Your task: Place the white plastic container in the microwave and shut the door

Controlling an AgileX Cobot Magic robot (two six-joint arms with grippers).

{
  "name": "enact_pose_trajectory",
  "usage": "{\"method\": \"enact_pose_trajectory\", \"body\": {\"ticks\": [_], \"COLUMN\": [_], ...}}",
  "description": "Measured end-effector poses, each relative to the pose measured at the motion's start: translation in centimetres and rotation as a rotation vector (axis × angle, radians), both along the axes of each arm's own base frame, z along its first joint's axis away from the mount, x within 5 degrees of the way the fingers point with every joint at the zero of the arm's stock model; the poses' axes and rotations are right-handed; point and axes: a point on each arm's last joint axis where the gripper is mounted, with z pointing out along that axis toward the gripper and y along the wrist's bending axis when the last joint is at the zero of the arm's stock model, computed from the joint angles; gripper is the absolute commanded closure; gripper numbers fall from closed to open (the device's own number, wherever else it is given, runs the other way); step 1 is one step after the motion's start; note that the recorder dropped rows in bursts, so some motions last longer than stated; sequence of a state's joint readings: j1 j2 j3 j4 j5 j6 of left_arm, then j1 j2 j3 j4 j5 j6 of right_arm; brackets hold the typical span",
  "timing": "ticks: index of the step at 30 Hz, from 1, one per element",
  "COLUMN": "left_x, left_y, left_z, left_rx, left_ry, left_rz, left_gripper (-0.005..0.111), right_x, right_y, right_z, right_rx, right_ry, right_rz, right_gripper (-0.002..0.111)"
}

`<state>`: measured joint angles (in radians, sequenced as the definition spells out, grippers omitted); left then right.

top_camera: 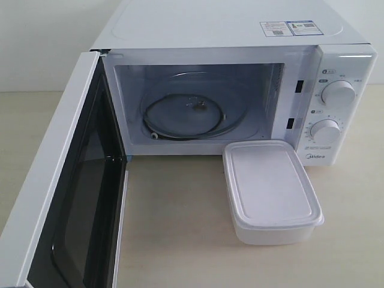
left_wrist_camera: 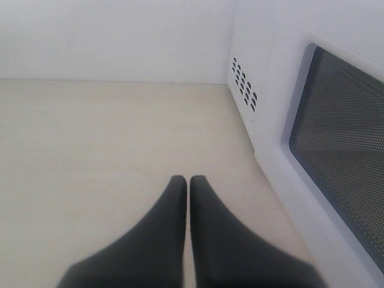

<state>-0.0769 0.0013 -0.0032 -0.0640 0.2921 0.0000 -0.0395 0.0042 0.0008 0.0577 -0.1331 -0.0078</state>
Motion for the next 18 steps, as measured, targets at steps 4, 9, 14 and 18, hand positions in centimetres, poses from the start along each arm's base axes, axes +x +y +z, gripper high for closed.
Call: {"method": "enact_pose_trajectory", "body": {"ticks": [4, 9, 14, 18], "left_x": [0.0, 0.0, 0.0, 0.0], "left_y": [0.0, 0.0, 0.0, 0.0], "left_z": [0.0, 0.0, 0.0, 0.0], "left_rx": [0.000, 0.000, 0.000, 0.000], "left_ry": [0.000, 0.000, 0.000, 0.000], "left_rz": [0.000, 0.000, 0.000, 0.000], "left_gripper": [0.102, 0.102, 0.102, 0.102], "right_x": [-0.5, -1.4, -1.1, -0.9], "right_y": [-0.1, -0.2, -0.1, -0.1], "right_z": [1.5, 4.9, 8.5, 9.9], "right_rx": [-0.061, -0.089, -0.093, -0.093], "right_ry": [-0.169, -0.270, -0.254, -0.259], "right_rz": [-0.030, -0.053, -0.050, -0.050], "right_gripper": [0.109, 0.109, 0.109, 0.109]}}
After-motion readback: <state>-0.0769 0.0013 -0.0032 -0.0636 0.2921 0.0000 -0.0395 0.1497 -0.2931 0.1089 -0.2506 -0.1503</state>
